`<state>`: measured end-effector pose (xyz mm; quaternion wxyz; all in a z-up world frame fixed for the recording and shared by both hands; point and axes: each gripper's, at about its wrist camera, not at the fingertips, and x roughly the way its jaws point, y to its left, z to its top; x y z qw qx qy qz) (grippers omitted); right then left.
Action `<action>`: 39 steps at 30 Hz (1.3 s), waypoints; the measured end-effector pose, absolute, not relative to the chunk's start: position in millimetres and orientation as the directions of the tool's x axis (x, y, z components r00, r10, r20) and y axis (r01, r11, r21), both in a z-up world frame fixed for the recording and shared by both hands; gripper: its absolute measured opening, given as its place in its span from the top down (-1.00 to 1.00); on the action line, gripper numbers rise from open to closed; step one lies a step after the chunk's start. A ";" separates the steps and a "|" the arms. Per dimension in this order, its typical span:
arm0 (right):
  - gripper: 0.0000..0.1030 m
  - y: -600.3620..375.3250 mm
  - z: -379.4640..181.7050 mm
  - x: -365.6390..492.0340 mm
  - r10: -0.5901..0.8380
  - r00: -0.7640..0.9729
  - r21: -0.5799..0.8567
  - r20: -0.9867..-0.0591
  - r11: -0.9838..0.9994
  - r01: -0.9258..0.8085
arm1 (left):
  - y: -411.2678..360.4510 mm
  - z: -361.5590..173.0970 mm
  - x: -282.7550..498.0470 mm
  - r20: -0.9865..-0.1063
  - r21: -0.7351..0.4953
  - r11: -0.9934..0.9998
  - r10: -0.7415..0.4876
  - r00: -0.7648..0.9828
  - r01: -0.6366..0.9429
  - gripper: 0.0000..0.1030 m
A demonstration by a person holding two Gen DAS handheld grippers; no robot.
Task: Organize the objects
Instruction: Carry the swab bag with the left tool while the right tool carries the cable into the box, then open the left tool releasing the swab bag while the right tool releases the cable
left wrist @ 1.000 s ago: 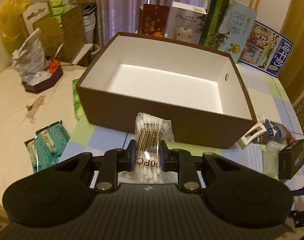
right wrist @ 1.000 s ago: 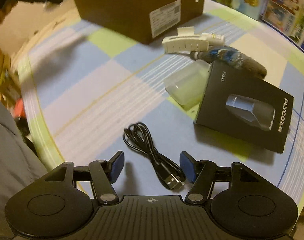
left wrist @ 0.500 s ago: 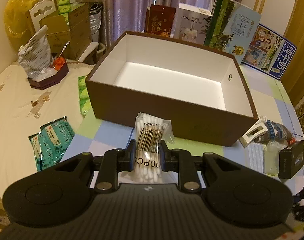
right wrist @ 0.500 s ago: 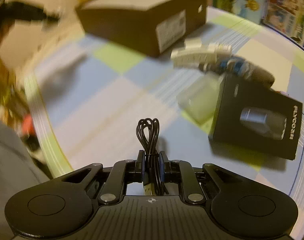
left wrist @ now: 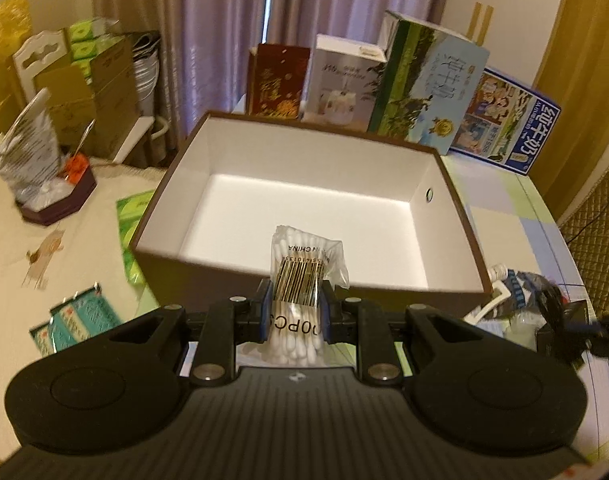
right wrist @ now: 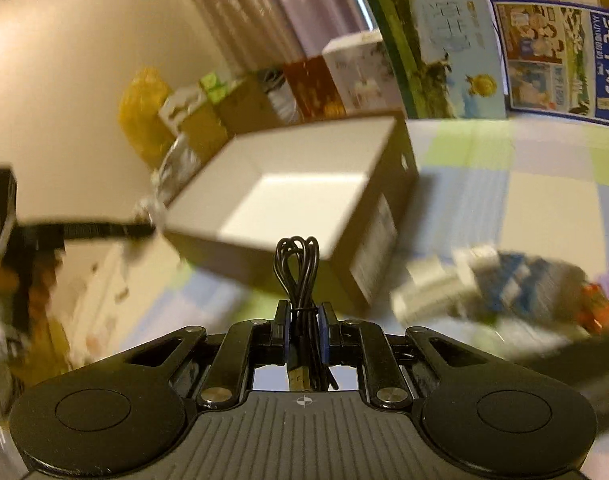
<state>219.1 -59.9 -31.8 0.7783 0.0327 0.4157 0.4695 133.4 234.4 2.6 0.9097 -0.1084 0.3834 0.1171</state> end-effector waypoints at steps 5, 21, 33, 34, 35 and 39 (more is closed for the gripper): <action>0.79 -2.6 -22.2 238.1 0.766 0.240 0.492 -0.597 0.586 -0.644 | 243.9 6.7 166.4 -0.713 -0.111 0.960 0.103 0.693 -0.257 0.63; 0.79 106.5 -81.6 304.1 0.649 0.235 0.503 -0.723 0.728 -0.465 | 281.4 -46.3 268.9 -0.808 -0.152 0.959 0.017 0.589 -0.237 0.63; 0.79 133.5 -110.0 317.2 0.598 0.212 0.486 -0.773 0.772 -0.410 | 301.0 -87.7 293.2 -0.861 -0.154 0.961 -0.016 0.508 -0.231 0.47; 0.79 134.1 -111.2 317.7 0.593 0.212 0.482 -0.777 0.777 -0.406 | 301.9 -87.9 293.5 -0.861 -0.152 0.962 -0.017 0.508 -0.225 0.42; 0.77 134.9 -111.2 318.0 0.595 0.211 0.483 -0.776 0.775 -0.408 | 302.5 -87.6 293.6 -0.861 -0.146 0.965 -0.014 0.509 -0.220 0.36; 0.74 134.0 -110.1 316.6 0.599 0.212 0.480 -0.772 0.769 -0.423 | 307.1 -86.2 294.3 -0.858 -0.139 0.968 -0.012 0.513 -0.209 0.12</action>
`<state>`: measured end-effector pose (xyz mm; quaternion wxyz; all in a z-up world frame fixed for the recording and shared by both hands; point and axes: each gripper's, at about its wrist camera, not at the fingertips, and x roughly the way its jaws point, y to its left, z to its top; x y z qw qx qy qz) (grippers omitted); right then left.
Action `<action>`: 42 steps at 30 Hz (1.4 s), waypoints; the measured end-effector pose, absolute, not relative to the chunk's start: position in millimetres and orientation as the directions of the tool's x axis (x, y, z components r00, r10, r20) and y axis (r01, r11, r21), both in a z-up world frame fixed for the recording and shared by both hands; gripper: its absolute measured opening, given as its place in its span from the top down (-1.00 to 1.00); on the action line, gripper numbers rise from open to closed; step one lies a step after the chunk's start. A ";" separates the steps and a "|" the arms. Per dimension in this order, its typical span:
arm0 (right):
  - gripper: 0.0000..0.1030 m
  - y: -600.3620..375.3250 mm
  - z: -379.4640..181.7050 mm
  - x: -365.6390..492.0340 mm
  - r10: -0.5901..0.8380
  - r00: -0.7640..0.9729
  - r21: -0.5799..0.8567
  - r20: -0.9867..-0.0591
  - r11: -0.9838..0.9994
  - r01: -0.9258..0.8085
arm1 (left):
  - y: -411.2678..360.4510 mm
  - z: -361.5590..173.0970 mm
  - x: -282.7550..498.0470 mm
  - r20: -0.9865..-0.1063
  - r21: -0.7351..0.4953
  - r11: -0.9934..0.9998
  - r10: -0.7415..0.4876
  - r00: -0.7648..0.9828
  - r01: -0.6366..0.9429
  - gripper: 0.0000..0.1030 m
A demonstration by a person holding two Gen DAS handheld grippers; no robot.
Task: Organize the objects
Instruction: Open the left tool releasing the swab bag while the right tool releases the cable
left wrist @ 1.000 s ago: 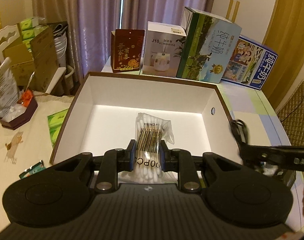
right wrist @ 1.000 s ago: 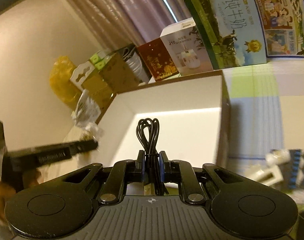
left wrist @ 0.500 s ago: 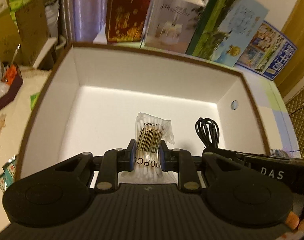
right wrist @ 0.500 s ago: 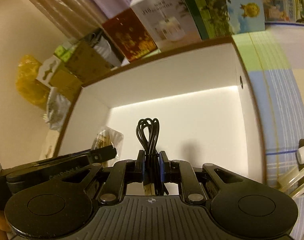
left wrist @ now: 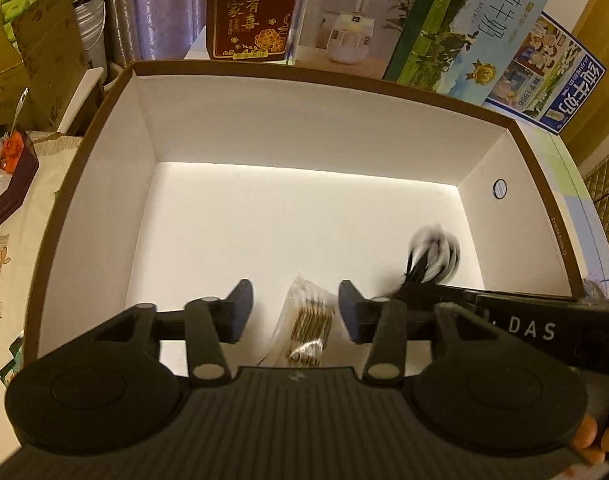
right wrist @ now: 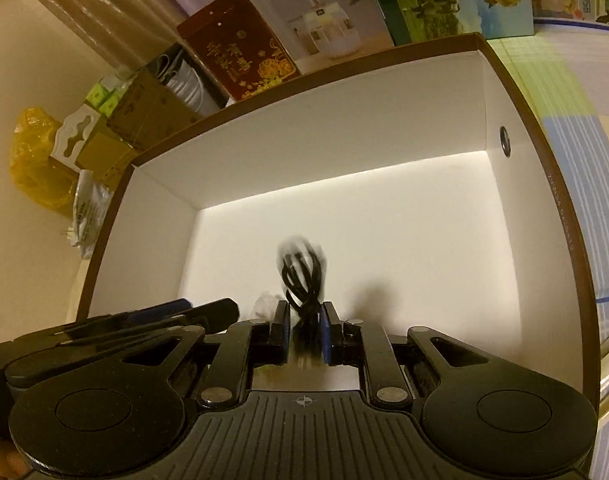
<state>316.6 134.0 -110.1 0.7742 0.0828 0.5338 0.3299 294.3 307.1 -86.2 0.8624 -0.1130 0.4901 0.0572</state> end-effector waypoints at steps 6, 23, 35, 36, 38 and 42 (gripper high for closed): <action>0.58 134.1 -104.4 313.1 0.585 0.228 0.443 -0.778 0.769 -0.461 | 313.1 -79.1 288.3 -0.850 -0.124 0.972 -0.001 0.526 -0.200 -0.17; -0.45 111.2 -69.8 271.4 0.550 0.337 0.297 -0.764 0.764 -0.573 | 303.6 -53.0 255.5 -0.840 -0.061 0.976 0.063 0.540 -0.208 -0.53; -0.61 88.6 -45.4 248.9 0.547 0.394 0.269 -0.739 0.775 -0.572 | 281.1 -30.4 231.5 -0.822 -0.042 0.981 0.075 0.565 -0.191 -0.55; -0.62 86.6 -43.8 246.9 0.549 0.396 0.271 -0.736 0.775 -0.570 | 279.2 -28.9 229.6 -0.820 -0.041 0.981 0.075 0.568 -0.189 -0.55; -0.64 81.8 -41.0 243.3 0.554 0.397 0.278 -0.732 0.774 -0.569 | 276.0 -26.0 224.7 -0.816 -0.045 0.981 0.073 0.573 -0.189 -0.55; -0.66 73.5 -35.6 234.0 0.562 0.401 0.279 -0.723 0.769 -0.575 | 270.2 -20.8 213.9 -0.812 -0.053 0.979 0.073 0.580 -0.198 -0.55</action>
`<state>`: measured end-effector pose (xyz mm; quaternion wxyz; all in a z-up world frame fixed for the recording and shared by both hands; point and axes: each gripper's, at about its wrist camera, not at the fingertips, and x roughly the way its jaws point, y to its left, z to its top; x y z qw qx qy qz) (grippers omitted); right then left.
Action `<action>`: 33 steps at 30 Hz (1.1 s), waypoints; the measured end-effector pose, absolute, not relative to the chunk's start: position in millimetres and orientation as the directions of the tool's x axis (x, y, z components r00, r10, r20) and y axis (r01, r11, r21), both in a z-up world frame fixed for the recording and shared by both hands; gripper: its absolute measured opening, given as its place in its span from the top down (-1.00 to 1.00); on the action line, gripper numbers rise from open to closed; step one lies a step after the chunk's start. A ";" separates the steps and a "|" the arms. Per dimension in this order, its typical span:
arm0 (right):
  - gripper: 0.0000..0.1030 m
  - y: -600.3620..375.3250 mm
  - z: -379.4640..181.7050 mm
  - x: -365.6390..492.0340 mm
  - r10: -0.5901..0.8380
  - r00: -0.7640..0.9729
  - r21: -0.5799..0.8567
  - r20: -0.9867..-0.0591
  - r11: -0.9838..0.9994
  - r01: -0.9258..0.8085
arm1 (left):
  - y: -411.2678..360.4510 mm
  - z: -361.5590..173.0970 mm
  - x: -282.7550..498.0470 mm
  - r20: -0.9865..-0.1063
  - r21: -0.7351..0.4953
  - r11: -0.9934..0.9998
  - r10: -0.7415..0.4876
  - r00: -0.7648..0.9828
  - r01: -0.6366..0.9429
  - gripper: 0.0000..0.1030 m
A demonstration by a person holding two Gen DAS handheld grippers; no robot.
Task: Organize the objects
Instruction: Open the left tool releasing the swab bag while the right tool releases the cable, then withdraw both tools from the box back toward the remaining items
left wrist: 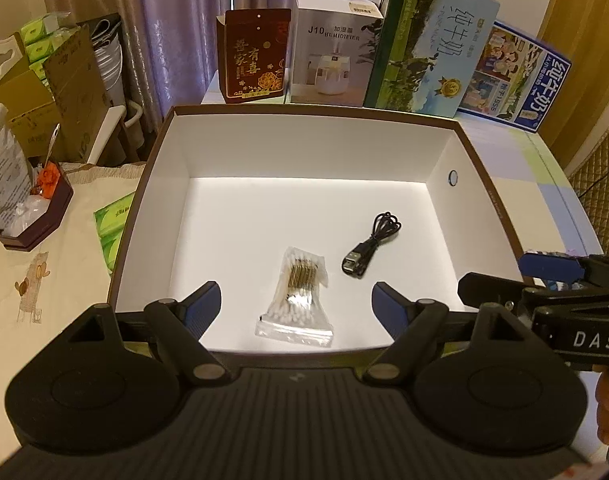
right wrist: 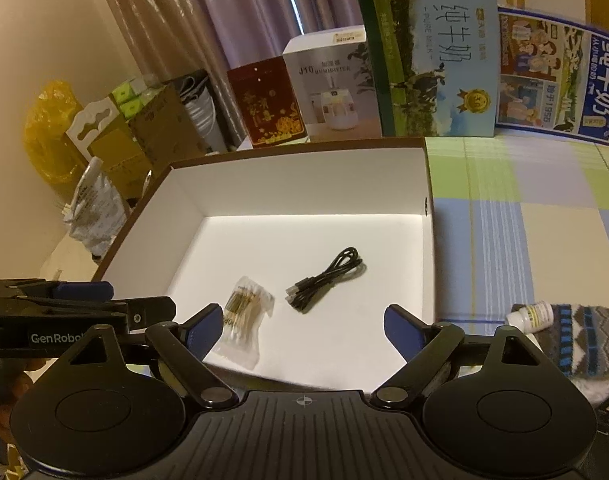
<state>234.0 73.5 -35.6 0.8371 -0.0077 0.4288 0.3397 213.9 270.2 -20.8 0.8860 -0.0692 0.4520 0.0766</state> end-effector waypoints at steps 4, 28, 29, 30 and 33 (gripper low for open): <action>-0.68 62.7 -31.1 224.8 0.573 0.402 0.289 -0.714 0.764 -0.577 | 262.4 -16.0 201.0 -0.806 -0.051 0.977 0.083 0.586 -0.208 -0.55; -0.75 -64.7 -28.4 187.2 0.552 0.393 0.318 -0.735 0.794 -0.518 | 159.6 -18.5 152.6 -0.816 -0.097 0.984 0.008 0.578 -0.150 -0.55; -0.75 -69.8 -29.0 187.2 0.547 0.395 0.317 -0.738 0.798 -0.513 | 154.8 -19.7 152.2 -0.818 -0.097 0.984 0.006 0.575 -0.147 -0.55; -0.75 -75.2 -29.5 187.7 0.544 0.395 0.317 -0.741 0.801 -0.508 | 150.8 -20.8 151.9 -0.820 -0.097 0.985 0.003 0.572 -0.143 -0.55; -0.75 -91.6 -31.4 188.8 0.535 0.395 0.322 -0.747 0.811 -0.489 | 137.0 -24.1 151.8 -0.823 -0.093 0.987 -0.001 0.568 -0.133 -0.55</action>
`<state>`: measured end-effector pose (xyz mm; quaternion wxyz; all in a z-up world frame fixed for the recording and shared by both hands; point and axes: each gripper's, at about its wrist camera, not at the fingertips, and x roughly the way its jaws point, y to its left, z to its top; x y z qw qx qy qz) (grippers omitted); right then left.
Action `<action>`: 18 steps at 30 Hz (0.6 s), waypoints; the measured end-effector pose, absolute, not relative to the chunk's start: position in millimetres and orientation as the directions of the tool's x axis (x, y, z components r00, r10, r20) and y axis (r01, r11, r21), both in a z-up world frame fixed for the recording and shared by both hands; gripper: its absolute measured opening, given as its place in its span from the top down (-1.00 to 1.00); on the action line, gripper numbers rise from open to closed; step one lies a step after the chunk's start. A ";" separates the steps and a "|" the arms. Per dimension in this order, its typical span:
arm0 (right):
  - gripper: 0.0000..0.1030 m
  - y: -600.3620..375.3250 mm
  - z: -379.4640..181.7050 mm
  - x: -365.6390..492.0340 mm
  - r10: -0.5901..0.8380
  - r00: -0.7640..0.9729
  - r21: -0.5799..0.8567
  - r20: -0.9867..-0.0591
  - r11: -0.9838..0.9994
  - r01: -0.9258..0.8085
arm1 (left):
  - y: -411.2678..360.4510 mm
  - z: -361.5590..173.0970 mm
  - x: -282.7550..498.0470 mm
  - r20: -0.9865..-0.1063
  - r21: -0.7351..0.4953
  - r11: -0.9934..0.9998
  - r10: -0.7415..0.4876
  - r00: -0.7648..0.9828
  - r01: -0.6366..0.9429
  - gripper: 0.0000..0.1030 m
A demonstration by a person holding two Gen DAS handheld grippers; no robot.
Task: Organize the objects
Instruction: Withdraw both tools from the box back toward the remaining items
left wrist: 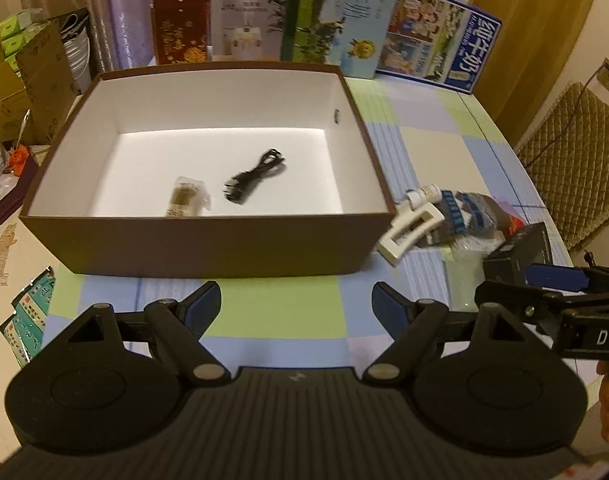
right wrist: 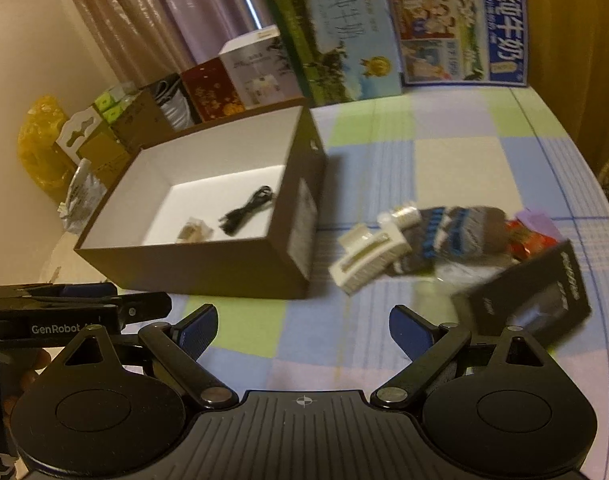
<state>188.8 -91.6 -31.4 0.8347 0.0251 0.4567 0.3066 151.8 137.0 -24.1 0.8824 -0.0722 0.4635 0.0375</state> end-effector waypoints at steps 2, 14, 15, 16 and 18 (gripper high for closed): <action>-0.75 -103.4 -33.2 188.4 0.528 0.395 0.323 -0.752 0.817 -0.477 | 127.2 -26.4 151.0 -0.826 -0.092 0.988 -0.007 0.563 -0.123 -0.55; -0.75 -169.9 -40.8 194.8 0.473 0.411 0.338 -0.779 0.869 -0.361 | 71.9 -38.2 155.1 -0.842 -0.086 0.994 -0.039 0.538 -0.062 -0.55; -0.75 -175.6 -41.3 195.8 0.468 0.415 0.337 -0.781 0.874 -0.350 | 67.3 -38.7 155.8 -0.842 -0.085 0.995 -0.041 0.538 -0.057 -0.55; -0.75 -180.0 -41.4 196.7 0.464 0.417 0.338 -0.781 0.877 -0.342 | 63.1 -39.3 156.7 -0.843 -0.084 0.995 -0.044 0.536 -0.051 -0.55; -0.75 -189.1 -42.0 198.4 0.457 0.421 0.338 -0.783 0.882 -0.328 | 55.3 -40.7 158.8 -0.845 -0.082 0.996 -0.046 0.533 -0.043 -0.55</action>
